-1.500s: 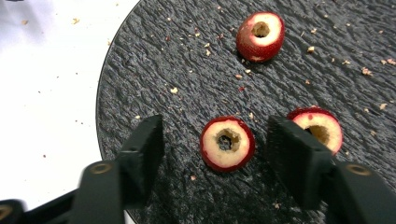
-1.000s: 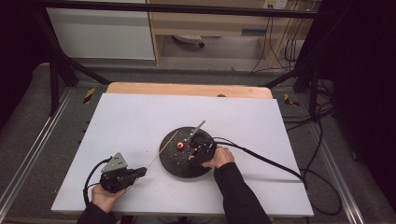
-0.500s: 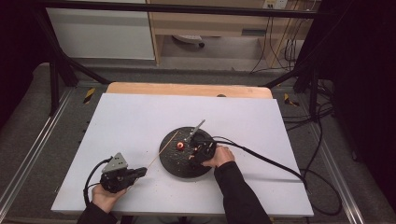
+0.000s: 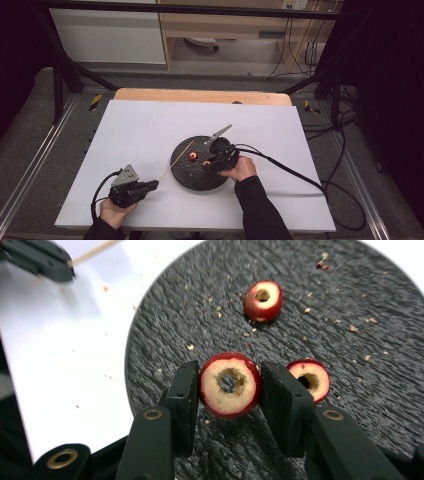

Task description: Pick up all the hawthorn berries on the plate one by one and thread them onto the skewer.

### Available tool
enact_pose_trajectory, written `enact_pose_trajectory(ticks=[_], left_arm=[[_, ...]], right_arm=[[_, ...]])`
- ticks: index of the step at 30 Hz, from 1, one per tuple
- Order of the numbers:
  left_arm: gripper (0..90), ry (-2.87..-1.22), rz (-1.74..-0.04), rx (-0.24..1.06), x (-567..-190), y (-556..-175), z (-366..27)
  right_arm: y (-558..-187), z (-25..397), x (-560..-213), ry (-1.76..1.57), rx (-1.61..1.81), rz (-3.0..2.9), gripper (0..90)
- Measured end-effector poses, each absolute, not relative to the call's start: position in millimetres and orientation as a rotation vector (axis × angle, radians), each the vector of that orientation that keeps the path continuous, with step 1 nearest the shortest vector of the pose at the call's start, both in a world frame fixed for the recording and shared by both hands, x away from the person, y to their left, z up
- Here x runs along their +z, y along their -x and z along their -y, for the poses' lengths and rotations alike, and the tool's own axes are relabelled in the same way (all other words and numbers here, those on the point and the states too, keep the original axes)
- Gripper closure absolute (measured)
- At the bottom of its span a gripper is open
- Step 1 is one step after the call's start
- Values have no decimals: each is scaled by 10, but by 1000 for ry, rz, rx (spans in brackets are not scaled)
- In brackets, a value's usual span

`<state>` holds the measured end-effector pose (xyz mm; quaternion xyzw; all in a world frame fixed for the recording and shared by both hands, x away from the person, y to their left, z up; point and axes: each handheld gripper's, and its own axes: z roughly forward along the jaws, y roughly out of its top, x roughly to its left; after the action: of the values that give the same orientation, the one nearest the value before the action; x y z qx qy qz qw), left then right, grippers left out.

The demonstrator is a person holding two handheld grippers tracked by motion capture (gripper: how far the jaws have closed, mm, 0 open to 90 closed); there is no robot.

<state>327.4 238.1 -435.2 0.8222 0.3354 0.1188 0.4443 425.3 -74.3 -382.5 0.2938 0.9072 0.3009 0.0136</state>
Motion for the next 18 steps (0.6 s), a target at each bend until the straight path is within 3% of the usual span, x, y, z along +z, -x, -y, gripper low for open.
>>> enact_pose_trajectory(ticks=[18], left_arm=[[875, -2040, -834, 301, -4372, -3263, -2324]], right_arm=[[-4035, 1111, -3949, -1163, 1416, -2532, 607]])
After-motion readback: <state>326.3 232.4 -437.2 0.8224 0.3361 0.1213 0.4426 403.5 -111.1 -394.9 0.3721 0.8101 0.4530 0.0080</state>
